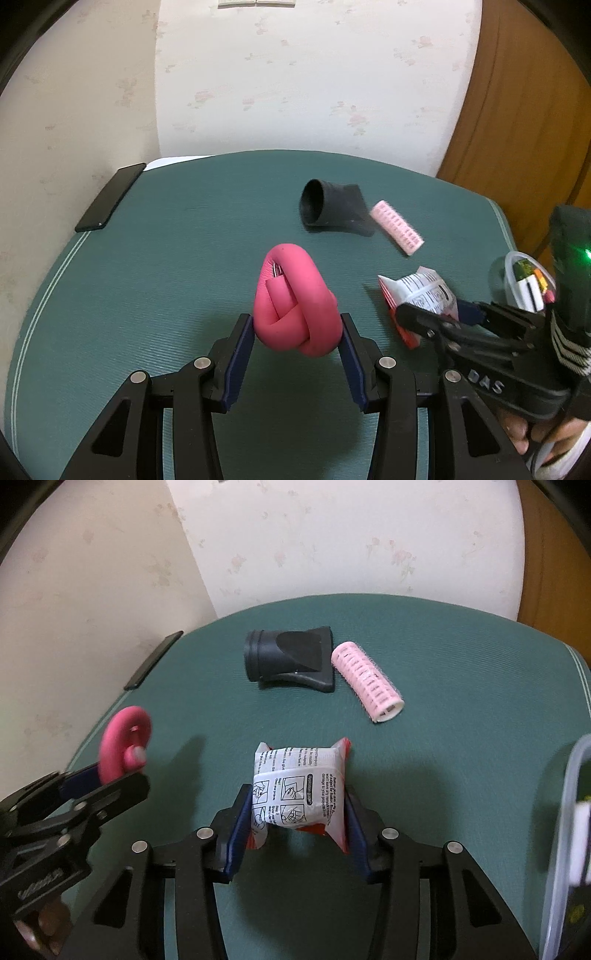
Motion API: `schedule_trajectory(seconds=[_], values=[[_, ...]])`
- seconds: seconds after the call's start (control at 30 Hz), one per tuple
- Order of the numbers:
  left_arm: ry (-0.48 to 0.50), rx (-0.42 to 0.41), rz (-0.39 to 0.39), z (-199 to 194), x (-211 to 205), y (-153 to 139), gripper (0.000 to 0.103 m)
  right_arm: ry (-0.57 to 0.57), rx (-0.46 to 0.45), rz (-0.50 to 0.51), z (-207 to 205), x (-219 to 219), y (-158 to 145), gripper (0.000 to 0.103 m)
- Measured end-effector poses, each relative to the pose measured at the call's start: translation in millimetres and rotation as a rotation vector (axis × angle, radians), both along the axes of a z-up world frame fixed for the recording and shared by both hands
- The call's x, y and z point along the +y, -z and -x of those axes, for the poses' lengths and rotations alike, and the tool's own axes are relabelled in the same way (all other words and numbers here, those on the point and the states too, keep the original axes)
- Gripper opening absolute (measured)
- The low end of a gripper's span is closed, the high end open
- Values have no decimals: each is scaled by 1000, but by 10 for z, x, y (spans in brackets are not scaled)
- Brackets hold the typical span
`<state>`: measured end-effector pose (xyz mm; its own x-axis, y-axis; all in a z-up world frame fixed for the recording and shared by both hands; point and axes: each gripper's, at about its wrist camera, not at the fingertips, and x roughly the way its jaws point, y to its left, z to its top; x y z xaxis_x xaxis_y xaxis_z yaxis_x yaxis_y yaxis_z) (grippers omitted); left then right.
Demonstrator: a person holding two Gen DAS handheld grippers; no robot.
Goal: Organize objects
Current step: 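Carry the foam loop and snack packet over the bowl and release them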
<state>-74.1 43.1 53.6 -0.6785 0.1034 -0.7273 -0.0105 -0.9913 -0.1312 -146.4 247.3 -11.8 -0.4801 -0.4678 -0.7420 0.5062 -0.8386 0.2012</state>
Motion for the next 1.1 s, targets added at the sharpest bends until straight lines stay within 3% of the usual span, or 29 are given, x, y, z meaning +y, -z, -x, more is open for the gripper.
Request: schedule_trajectory(seconds=[0.47, 1.1], values=[[65, 14, 8, -95, 239, 9, 49, 115, 77, 71, -451, 612, -333, 48], [131, 4, 0, -204, 613, -15, 49, 414, 164, 72, -471, 1934, -633, 48]])
